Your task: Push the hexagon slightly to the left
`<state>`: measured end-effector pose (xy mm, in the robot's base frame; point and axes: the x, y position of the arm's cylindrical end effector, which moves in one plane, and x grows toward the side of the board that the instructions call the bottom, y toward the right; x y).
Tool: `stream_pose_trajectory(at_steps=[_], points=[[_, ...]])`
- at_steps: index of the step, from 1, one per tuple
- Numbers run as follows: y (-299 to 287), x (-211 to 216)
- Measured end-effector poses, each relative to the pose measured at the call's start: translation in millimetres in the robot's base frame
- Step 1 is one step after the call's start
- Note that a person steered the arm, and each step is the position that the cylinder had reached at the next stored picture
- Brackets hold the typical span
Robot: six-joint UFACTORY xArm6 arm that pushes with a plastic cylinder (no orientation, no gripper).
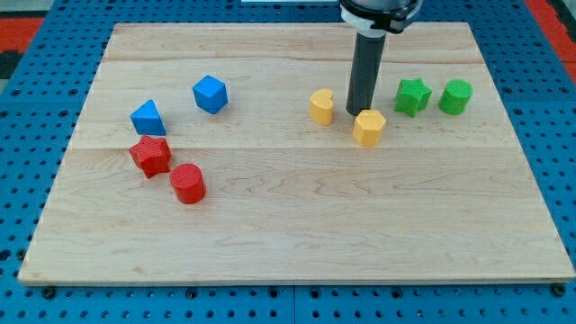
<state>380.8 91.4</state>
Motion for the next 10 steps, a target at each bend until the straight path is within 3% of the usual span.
stream_pose_trajectory(at_steps=[3, 5, 7, 10], points=[[-72.7, 0.0], [60.2, 1.0], [66.0, 26.7], [-19.9, 39.4]])
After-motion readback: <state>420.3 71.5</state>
